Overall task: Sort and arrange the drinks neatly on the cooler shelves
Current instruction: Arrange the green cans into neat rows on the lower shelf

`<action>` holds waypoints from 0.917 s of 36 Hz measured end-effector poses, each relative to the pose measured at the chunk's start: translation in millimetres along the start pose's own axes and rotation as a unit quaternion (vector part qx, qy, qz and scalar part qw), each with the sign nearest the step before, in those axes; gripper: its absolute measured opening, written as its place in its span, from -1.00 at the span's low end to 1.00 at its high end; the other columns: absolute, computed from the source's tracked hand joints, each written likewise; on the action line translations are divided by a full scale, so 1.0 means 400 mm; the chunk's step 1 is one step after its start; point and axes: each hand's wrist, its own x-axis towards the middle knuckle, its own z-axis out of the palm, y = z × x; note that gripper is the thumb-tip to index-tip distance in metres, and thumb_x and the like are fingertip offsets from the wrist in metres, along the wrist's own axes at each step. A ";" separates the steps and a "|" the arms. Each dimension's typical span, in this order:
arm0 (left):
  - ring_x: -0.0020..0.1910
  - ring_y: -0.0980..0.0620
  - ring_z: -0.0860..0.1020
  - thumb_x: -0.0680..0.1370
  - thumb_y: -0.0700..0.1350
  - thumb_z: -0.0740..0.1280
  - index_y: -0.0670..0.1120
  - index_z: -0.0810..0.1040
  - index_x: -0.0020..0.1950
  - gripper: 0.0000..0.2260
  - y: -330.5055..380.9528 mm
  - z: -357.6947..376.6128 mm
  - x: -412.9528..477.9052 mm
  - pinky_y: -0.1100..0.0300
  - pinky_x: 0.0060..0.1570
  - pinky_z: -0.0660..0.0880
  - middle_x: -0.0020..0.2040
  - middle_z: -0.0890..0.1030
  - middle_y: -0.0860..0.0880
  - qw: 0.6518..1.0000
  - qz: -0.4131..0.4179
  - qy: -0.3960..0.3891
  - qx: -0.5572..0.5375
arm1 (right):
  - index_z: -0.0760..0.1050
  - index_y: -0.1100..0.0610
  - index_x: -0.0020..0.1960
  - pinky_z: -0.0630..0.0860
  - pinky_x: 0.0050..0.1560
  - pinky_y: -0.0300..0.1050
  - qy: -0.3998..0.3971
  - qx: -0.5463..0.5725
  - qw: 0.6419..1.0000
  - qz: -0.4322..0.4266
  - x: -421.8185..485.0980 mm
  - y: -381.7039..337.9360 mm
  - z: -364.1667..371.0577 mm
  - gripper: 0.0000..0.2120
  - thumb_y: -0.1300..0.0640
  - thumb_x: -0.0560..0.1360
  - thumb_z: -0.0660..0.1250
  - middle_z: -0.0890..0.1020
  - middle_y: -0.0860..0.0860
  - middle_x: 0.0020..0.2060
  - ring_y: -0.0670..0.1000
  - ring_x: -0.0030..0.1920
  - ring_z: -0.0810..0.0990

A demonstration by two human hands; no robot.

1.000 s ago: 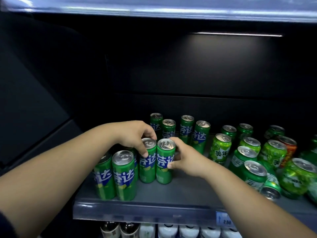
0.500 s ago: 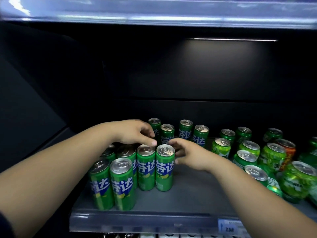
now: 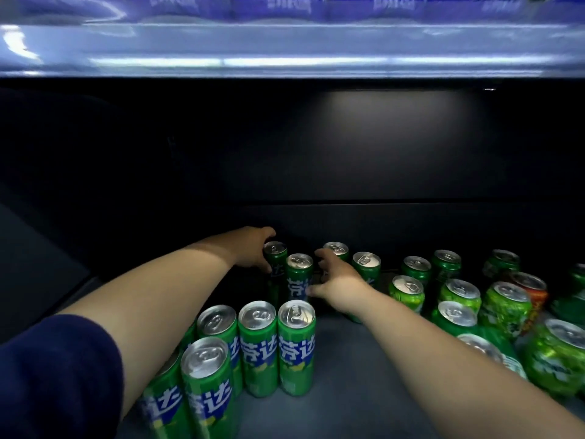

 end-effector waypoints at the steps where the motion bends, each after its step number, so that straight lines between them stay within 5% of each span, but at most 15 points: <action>1: 0.30 -0.08 0.52 0.33 -0.03 0.61 -0.02 0.26 0.54 -0.14 0.000 0.006 0.011 0.07 0.25 0.48 0.40 0.50 -0.09 1.000 0.002 -0.002 -0.004 | 0.22 -0.04 0.57 0.52 0.31 0.06 -0.006 0.003 1.000 0.001 0.005 0.001 0.003 -0.10 0.12 0.35 0.60 0.48 0.09 0.43 0.12 0.31 0.55; 11: 0.02 -0.03 0.60 0.36 -0.11 0.57 -0.01 0.49 0.21 -0.53 -0.003 0.054 0.044 0.14 -0.01 0.53 0.09 0.64 -0.04 0.998 0.026 0.039 -0.040 | 0.23 -0.03 0.54 0.51 0.24 -0.08 -0.012 0.006 1.000 -0.027 0.021 0.001 0.036 -0.22 0.18 0.44 0.53 0.57 -0.01 0.31 0.04 0.24 0.58; 15: -0.03 -0.01 0.59 0.28 -0.11 0.62 0.04 0.48 0.09 -0.52 -0.002 0.055 0.025 0.18 -0.10 0.50 0.03 0.62 -0.02 0.997 0.038 0.049 -0.051 | 0.32 -0.02 0.38 0.55 0.11 -0.05 0.027 0.008 1.000 -0.009 0.016 -0.004 0.042 -0.40 0.17 0.44 0.52 0.54 -0.06 0.10 0.04 0.08 0.59; 29: -0.07 0.10 0.59 0.28 -0.07 0.58 0.13 0.50 0.12 -0.53 0.080 -0.148 -0.157 0.12 -0.06 0.57 -0.02 0.61 0.11 0.986 0.102 0.117 -0.065 | 0.39 -0.27 0.10 0.64 0.11 0.19 0.117 0.056 0.986 -0.101 -0.071 -0.086 -0.113 -0.41 0.19 0.29 0.59 0.63 0.01 0.15 0.09 0.10 0.66; 33: -0.10 0.13 0.60 0.29 -0.03 0.61 0.10 0.52 0.11 -0.54 0.131 -0.249 -0.250 0.15 -0.08 0.55 -0.05 0.63 0.10 0.982 0.130 0.120 -0.062 | 0.45 -0.07 0.22 0.64 0.08 0.03 0.130 0.041 0.980 -0.143 -0.142 -0.163 -0.206 -0.42 0.19 0.32 0.63 0.66 0.01 0.09 0.03 0.06 0.68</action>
